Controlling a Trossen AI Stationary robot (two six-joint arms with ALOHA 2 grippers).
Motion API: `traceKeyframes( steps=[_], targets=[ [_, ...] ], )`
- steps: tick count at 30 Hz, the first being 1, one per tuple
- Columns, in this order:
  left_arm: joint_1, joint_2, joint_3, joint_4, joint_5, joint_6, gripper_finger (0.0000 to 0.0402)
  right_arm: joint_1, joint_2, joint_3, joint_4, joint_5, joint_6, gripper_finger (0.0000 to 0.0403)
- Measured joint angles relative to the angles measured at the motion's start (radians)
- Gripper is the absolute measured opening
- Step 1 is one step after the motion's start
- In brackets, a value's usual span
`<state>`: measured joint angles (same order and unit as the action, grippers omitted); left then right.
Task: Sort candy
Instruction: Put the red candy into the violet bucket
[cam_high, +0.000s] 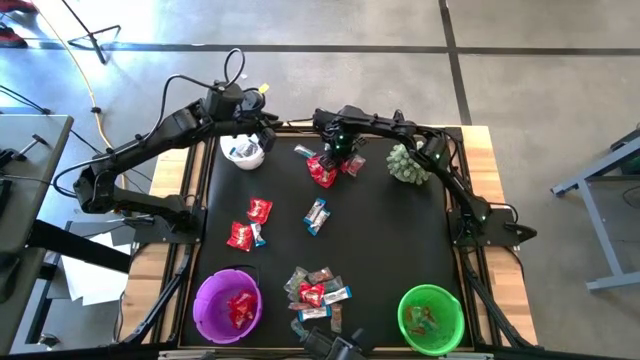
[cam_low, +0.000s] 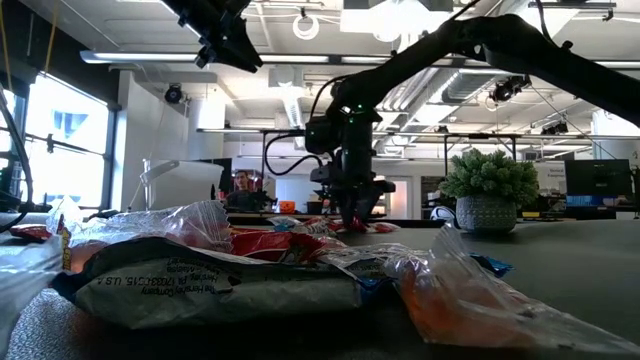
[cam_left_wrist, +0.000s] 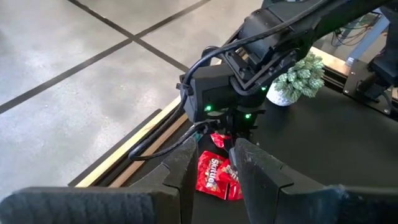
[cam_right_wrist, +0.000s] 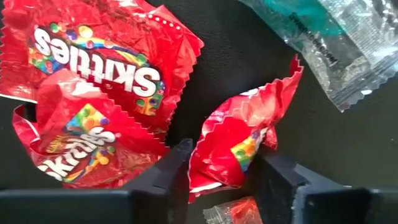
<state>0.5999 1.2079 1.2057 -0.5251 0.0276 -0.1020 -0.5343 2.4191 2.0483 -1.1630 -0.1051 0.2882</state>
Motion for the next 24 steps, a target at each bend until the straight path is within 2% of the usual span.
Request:
traceKeyframes(
  steps=[5, 9, 16, 24],
  targets=[
    [0.000, 0.000, 0.000, -0.001, 0.000, 0.000, 0.0094, 0.000, 0.000, 0.001, -0.009, 0.000, 0.001, 0.0084],
    [0.000, 0.000, 0.000, -0.001, 0.000, -0.009, 0.0094, -0.001, 0.000, 0.002, -0.019, 0.000, 0.003, 0.0057],
    [0.000, 0.000, 0.000, -0.001, 0.054, -0.027, 0.0094, 0.004, -0.024, -0.003, -0.069, -0.006, 0.025, 0.0053],
    [0.000, 0.000, 0.000, -0.001, 0.068, -0.027, 0.0094, 0.032, -0.169, -0.002, -0.029, 0.004, 0.052, 0.0052]
  ],
)
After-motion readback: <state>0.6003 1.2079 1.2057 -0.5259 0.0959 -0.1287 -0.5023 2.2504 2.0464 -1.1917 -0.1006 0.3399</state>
